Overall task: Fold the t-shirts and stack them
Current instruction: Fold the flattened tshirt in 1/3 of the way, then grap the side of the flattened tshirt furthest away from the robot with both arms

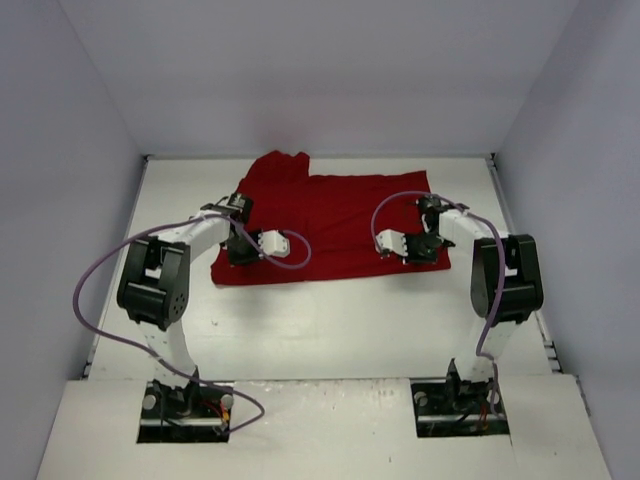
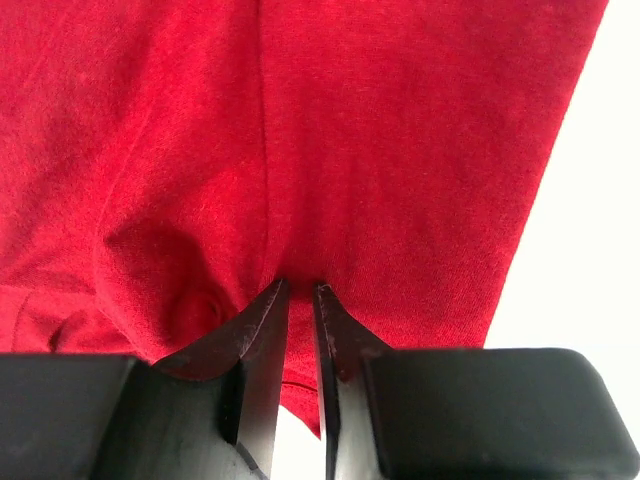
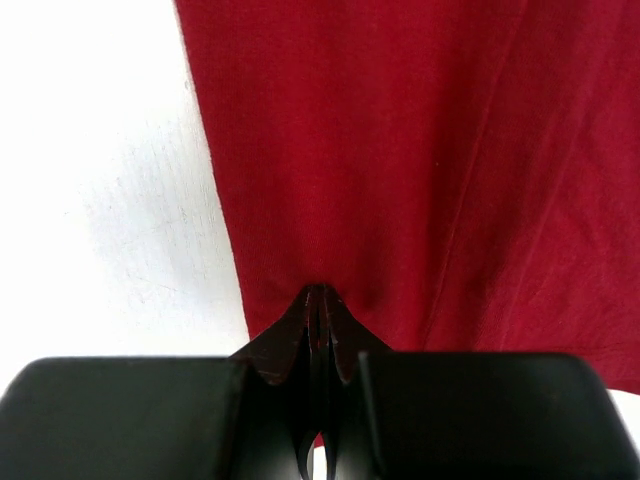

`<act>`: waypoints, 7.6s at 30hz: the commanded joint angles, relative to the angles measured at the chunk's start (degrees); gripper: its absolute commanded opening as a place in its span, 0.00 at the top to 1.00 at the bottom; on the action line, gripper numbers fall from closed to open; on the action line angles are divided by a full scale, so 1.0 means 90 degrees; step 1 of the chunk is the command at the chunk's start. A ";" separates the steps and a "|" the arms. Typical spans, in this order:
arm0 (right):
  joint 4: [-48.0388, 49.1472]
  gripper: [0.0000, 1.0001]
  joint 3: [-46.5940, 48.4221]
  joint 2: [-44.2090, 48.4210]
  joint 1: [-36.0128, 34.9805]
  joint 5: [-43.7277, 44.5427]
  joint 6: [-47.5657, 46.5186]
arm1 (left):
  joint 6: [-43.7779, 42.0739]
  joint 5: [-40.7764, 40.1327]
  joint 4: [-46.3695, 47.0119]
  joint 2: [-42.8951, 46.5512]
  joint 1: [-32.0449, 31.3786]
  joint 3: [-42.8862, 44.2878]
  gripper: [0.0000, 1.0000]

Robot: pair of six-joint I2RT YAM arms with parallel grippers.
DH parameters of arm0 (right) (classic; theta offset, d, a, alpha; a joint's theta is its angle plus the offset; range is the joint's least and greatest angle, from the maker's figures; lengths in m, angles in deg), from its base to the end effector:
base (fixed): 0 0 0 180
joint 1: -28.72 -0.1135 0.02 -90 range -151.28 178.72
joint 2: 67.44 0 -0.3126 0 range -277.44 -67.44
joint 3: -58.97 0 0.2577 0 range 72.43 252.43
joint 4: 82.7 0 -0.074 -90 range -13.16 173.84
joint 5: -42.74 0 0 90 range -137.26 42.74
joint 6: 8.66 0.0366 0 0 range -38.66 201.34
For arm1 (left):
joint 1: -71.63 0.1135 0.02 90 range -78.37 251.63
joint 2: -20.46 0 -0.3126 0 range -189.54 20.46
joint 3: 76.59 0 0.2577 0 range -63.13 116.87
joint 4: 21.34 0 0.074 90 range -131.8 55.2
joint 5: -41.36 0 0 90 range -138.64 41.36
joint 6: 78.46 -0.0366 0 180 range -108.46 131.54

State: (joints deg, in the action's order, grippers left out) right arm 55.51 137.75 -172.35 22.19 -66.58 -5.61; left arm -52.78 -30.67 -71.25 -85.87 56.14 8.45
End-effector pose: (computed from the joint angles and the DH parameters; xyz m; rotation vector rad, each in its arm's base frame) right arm 0.3688 0.0544 0.2015 -1.9780 1.7412 0.0106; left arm 0.3661 -0.1132 0.2169 1.7920 2.0323 -0.2046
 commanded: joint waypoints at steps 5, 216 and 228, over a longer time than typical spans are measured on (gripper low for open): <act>-0.1242 1.00 -0.0324 -0.0115 -0.0239 0.0506 -0.0222 | -0.0791 0.0269 -0.0254 0.0610 -0.0184 -0.0740 0.85; -0.1247 1.00 0.6649 -0.3281 0.2474 -0.3826 0.4666 | 0.7649 0.3525 0.0666 -0.3464 0.1683 0.6319 0.52; -0.1256 1.00 0.6650 -0.3305 0.2475 -0.3839 0.4681 | 0.7705 0.3474 0.0651 -0.3612 0.1643 0.6232 0.56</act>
State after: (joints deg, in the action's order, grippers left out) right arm 44.55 195.76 -203.10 44.49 -100.23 37.06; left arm 15.91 -0.69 -66.94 -120.04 70.70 62.03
